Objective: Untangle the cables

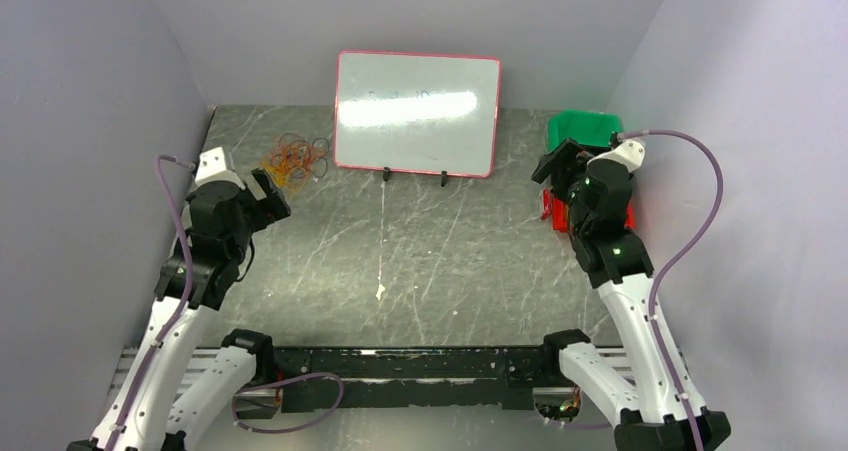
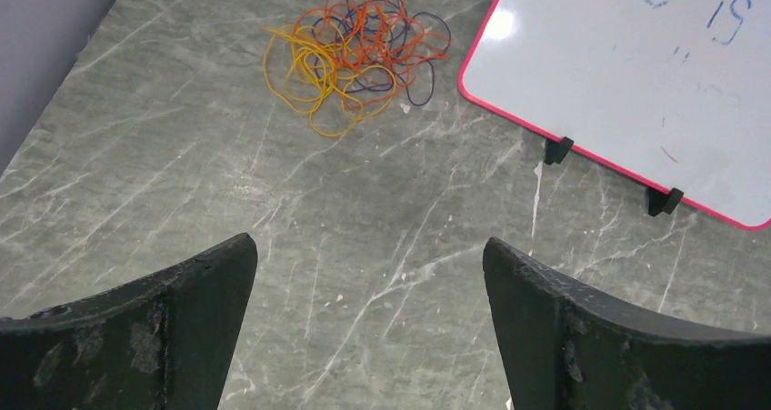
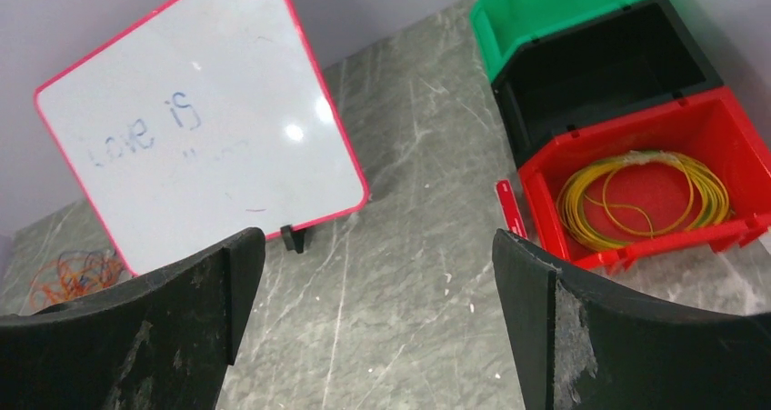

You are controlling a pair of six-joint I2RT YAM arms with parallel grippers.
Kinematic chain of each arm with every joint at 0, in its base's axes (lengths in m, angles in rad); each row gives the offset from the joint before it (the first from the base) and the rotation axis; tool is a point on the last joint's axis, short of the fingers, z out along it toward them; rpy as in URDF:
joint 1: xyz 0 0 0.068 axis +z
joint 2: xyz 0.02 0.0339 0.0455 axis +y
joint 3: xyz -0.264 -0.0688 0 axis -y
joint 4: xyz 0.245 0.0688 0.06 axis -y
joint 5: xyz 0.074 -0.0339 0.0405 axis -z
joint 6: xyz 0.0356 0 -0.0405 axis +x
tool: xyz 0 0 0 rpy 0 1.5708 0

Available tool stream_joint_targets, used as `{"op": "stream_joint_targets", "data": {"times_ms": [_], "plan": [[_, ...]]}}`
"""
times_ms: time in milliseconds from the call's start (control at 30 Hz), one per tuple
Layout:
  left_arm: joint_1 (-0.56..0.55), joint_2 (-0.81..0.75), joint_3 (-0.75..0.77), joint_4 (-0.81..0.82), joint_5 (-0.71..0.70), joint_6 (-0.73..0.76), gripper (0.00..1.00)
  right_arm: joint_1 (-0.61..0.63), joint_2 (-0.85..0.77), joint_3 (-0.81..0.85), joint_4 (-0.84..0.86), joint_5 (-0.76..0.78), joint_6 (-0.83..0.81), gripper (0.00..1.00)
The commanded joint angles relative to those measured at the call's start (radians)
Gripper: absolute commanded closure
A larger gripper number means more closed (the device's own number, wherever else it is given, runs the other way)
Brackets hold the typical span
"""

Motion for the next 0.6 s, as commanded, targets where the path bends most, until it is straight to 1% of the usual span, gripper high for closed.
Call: {"op": "stream_joint_targets", "data": {"times_ms": [0, 133, 267, 467, 567], "plan": [[0.014, 0.021, -0.004, 0.011, 0.041, 0.014, 0.01, -0.013, 0.041, 0.034, -0.077, 0.113, 0.086, 0.00], [0.015, 0.029, -0.007, 0.004, 0.063, 0.025, 0.01, -0.016, 0.098, 0.038, -0.115, 0.199, 0.138, 0.01], [0.016, 0.020, -0.029, 0.002, 0.082, 0.045, 0.00, -0.028, 0.184, 0.040, -0.125, 0.296, 0.154, 0.04], [0.015, 0.016, -0.027, -0.004, 0.214, 0.059, 0.02, -0.063, 0.326, 0.041, -0.039, 0.280, 0.181, 0.05], [0.005, 0.006, -0.031, -0.008, 0.183, 0.057, 0.01, -0.097, 0.402, 0.074, -0.016, 0.277, 0.220, 0.05]]}}
